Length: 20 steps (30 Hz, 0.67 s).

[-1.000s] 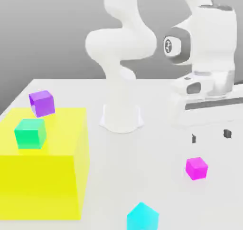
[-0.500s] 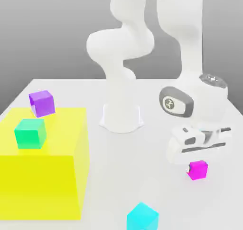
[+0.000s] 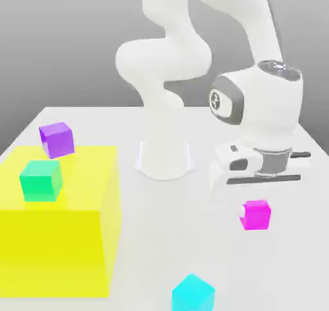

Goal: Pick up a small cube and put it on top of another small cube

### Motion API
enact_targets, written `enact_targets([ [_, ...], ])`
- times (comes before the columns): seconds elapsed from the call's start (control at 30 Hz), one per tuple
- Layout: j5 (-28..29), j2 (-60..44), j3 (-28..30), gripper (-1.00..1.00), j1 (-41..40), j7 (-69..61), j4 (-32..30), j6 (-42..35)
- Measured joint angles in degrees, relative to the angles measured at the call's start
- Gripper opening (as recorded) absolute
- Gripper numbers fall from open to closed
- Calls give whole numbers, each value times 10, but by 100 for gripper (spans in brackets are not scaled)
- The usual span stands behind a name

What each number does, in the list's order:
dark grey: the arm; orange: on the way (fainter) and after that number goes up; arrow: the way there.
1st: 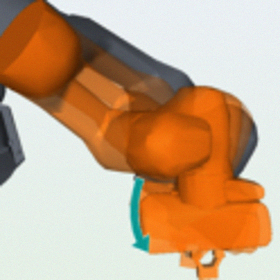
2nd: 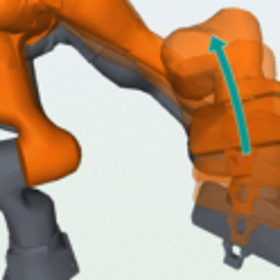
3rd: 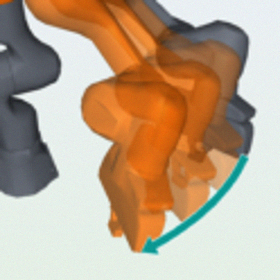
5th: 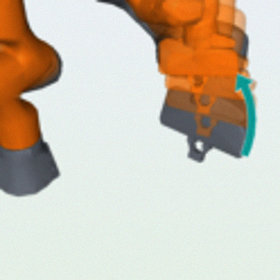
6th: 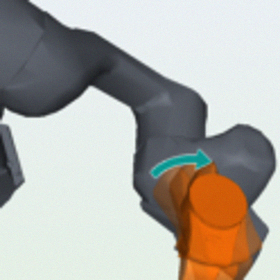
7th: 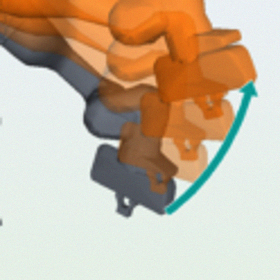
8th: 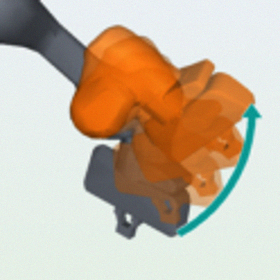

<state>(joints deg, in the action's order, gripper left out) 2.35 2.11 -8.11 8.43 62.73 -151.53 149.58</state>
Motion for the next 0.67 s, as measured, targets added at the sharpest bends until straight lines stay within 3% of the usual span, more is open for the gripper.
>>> enact_targets([
  [0.4,4,115,177,-100,-184,-154,172,-286],
  [0.53,3,97,206,-100,-209,-177,155,-251],
  [0.57,2,90,208,100,-210,-179,146,-235],
  [0.67,2,90,208,100,-210,-179,146,-235],
])
